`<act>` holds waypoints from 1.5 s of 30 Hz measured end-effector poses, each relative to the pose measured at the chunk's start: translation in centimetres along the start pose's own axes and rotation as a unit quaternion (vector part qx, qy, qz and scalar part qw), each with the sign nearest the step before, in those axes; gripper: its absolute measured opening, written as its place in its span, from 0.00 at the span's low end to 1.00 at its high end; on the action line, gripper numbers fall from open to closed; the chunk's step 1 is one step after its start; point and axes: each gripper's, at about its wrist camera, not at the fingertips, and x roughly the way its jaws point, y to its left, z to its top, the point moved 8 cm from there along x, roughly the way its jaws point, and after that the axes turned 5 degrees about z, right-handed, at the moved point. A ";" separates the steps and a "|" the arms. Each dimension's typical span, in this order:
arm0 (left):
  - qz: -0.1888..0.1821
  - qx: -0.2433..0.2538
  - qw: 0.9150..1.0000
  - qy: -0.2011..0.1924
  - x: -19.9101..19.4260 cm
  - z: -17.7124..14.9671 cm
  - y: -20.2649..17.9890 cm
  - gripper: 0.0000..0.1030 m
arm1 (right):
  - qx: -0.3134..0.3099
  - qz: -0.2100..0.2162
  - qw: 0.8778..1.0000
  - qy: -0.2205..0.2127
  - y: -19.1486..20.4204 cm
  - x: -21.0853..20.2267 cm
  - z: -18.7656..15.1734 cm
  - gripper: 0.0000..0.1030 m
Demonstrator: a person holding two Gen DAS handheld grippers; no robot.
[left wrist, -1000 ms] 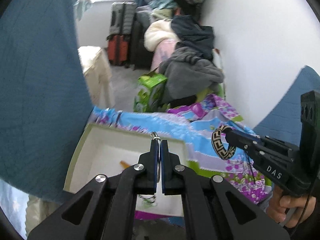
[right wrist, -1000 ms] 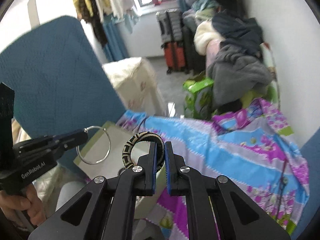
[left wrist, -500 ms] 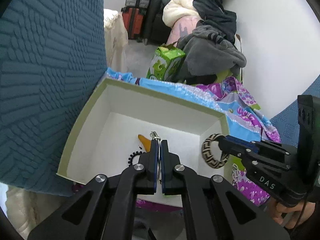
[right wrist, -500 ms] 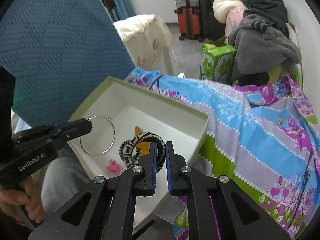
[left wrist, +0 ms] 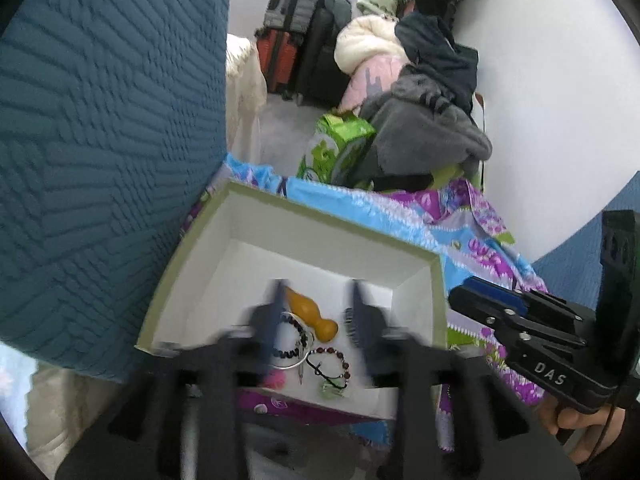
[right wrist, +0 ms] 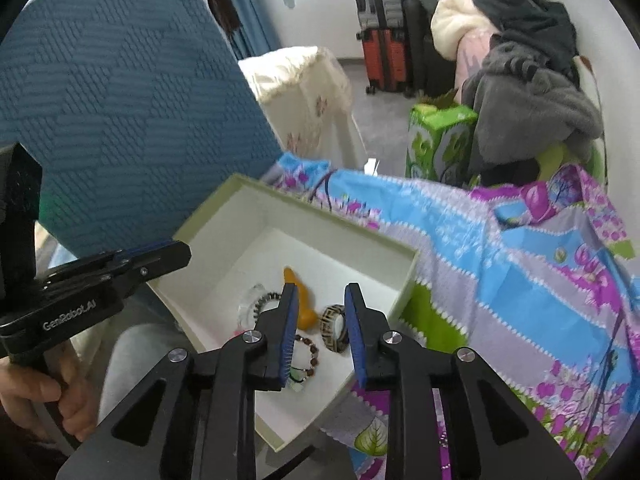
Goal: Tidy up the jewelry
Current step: 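Open the left gripper to drop the hoop while the right drops the bangle in the box, then move both open grippers back from the box to the cloth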
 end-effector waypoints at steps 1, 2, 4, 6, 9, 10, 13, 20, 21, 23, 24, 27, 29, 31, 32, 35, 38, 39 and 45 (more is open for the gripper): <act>-0.001 0.001 1.000 -0.015 -1.0 0.4 -0.2 0.54 | 0.001 0.000 1.000 -0.006 0.0 -0.6 0.3 0.22; -0.002 0.002 1.000 -0.021 -1.7 0.7 -0.5 0.55 | 0.001 0.000 1.000 -0.012 0.0 -1.3 0.6 0.23; -0.002 0.004 1.000 -0.031 -3.0 1.3 -0.9 0.55 | 0.001 -0.003 1.000 -0.027 -0.1 -3.0 1.3 0.23; 0.000 0.012 0.999 -0.042 -4.5 1.9 -1.6 0.56 | 0.001 -0.007 0.999 -0.041 -0.2 -4.6 1.8 0.24; -0.004 0.018 0.997 -0.072 -7.3 2.9 -3.1 0.71 | -0.003 -0.014 0.998 -0.063 -0.4 -7.4 2.5 0.25; -0.006 0.020 0.996 -0.082 -8.1 3.2 -3.5 0.72 | -0.005 -0.017 0.997 -0.071 -0.5 -8.4 2.7 0.25; -0.011 0.031 0.994 -0.101 -10.1 3.6 -5.2 0.75 | -0.009 -0.027 0.995 -0.091 -0.8 -11.0 3.0 0.25; -0.029 0.055 0.991 -0.116 -11.6 3.0 -9.7 0.75 | 0.005 -0.051 0.991 -0.125 -3.1 -15.9 1.7 0.26; -0.031 0.056 0.991 -0.117 -11.6 2.9 -10.2 0.75 | 0.007 -0.055 0.990 -0.128 -3.6 -16.5 1.4 0.26; -0.033 0.061 0.990 -0.124 -11.8 2.4 -11.4 0.75 | 0.009 -0.063 0.989 -0.130 -4.5 -17.4 0.7 0.26; -0.035 0.062 0.989 -0.128 -11.8 2.2 -12.0 0.75 | 0.011 -0.068 0.989 -0.132 -4.9 -17.9 0.3 0.26; -0.051 0.067 0.989 -0.125 -11.6 1.4 -13.7 0.75 | 0.027 -0.083 0.986 -0.143 -6.5 -19.4 -1.0 0.26; -0.054 0.086 0.988 -0.115 -10.9 0.7 -15.2 0.75 | 0.038 -0.095 0.983 -0.153 -7.9 -20.5 -1.9 0.26; -0.068 0.095 0.988 -0.104 -10.1 -0.2 -16.7 0.75 | 0.051 -0.100 0.981 -0.160 -9.2 -21.4 -2.9 0.26; -0.074 0.099 0.987 -0.098 -9.6 -0.9 -17.3 0.75 | 0.057 -0.101 0.980 -0.164 -9.7 -21.6 -3.4 0.26; -0.082 0.105 0.988 -0.079 -8.1 -2.6 -18.7 0.75 | 0.070 -0.114 0.977 -0.167 -11.7 -22.2 -5.4 0.26; -0.092 0.107 0.988 -0.061 -6.5 -4.2 -19.8 0.74 | 0.083 -0.119 0.975 -0.169 -13.3 -22.3 -7.3 0.26; -0.089 0.111 0.988 -0.059 -6.1 -4.7 -20.2 0.73 | 0.087 -0.117 0.975 -0.168 -13.8 -22.2 -7.8 0.26; -0.095 0.124 0.987 -0.032 -3.4 -7.7 -22.1 0.69 | 0.115 -0.127 0.971 -0.167 -17.6 -21.4 -11.4 0.26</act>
